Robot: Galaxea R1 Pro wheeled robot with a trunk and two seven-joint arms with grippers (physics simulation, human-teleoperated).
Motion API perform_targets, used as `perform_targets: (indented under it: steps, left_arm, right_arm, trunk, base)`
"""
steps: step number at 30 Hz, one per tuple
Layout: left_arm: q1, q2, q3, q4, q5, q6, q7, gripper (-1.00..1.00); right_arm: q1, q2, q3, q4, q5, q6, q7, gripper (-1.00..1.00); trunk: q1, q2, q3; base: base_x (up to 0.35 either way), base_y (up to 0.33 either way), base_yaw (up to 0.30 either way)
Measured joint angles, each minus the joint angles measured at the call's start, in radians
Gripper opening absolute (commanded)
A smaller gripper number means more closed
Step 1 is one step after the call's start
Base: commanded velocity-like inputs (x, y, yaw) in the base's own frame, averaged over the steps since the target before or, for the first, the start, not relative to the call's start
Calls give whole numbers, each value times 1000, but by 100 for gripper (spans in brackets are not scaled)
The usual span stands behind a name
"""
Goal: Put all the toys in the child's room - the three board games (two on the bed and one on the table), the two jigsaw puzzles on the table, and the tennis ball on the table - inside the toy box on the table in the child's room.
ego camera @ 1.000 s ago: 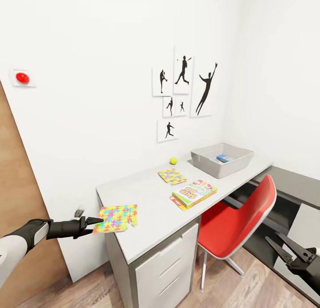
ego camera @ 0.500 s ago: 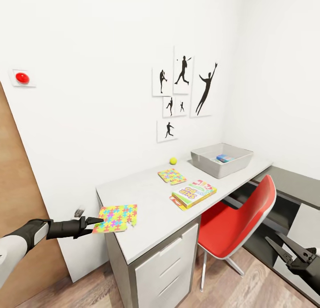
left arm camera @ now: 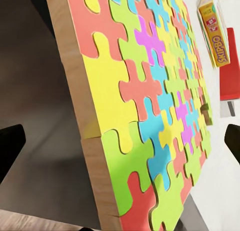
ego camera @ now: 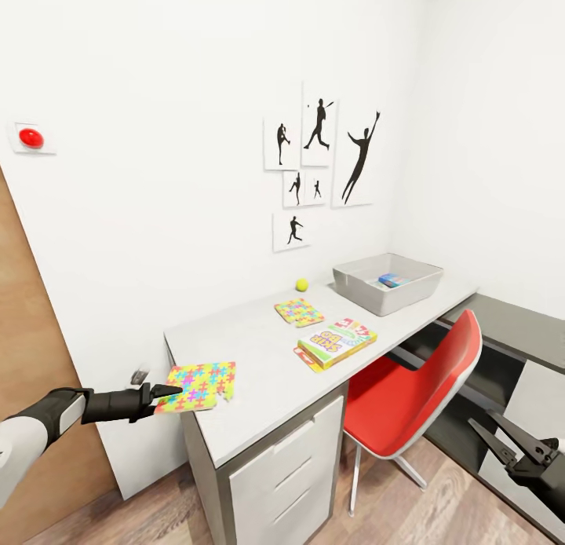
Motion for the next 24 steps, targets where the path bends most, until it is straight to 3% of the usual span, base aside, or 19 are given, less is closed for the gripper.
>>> perform_targets:
  steps: [4, 5, 16, 24]
  left_arm:
    - [0, -1, -1, 0, 0, -2, 0, 100]
    - [1, -1, -1, 0, 0, -2, 0, -100]
    - [5, 2, 20, -1, 7, 3, -1, -100]
    - [6, 2, 31, -6, 7, -1, -22, -100]
  right_arm:
    - [0, 0, 0, 0, 0, 0, 0, 100]
    - [0, 0, 0, 0, 0, 0, 0, 100]
    - [0, 0, 0, 0, 0, 0, 0, 100]
    - [0, 0, 1, 0, 0, 0, 0, 100]
  trunk:
    - [0, 0, 0]
    - [0, 0, 0]
    - [0, 0, 0]
    - [-31, 56, 25]
  base:
    - [0, -4, 0]
    - [0, -2, 0]
    - [0, 0, 0]
    - [0, 0, 0]
